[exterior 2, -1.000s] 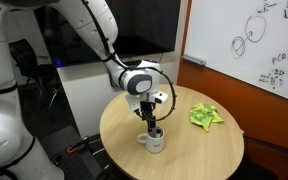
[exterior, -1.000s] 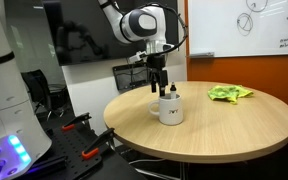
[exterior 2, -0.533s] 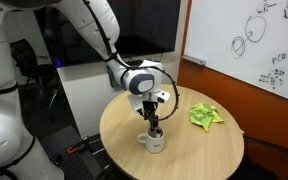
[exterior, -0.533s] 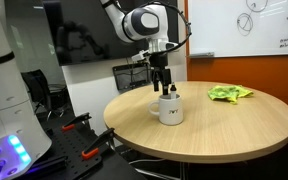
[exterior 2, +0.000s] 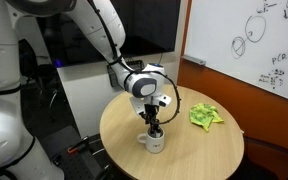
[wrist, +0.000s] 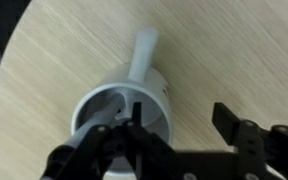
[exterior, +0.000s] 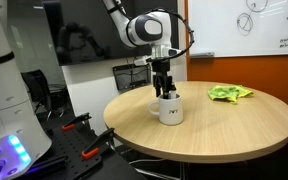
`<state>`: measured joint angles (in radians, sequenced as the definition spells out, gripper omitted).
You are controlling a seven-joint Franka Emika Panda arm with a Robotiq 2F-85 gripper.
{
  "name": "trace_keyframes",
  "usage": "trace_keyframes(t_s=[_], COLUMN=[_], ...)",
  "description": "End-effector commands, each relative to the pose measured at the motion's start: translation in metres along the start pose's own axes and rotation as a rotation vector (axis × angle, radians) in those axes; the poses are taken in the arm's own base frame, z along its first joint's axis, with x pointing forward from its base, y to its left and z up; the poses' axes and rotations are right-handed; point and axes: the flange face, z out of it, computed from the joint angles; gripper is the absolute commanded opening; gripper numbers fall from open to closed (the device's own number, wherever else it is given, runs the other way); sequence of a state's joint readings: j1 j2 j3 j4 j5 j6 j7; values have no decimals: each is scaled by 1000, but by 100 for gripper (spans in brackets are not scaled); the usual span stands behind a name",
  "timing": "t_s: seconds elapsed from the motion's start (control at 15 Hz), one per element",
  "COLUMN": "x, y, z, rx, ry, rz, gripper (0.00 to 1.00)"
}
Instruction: Move the cup to the left
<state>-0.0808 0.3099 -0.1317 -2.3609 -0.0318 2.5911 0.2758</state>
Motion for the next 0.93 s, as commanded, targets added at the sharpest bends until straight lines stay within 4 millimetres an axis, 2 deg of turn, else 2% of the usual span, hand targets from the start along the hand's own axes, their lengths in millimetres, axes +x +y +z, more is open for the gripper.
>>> trace_keyframes(t_s=[0.0, 0.4, 0.47, 0.87], x=[2, 2, 1, -5], y=[-4, -7, -7, -11], z=[2, 2, 1, -7], rx=[18, 23, 19, 25], ry=[-17, -14, -13, 13], rz=[-12, -3, -3, -1], gripper=[47, 2, 0, 2])
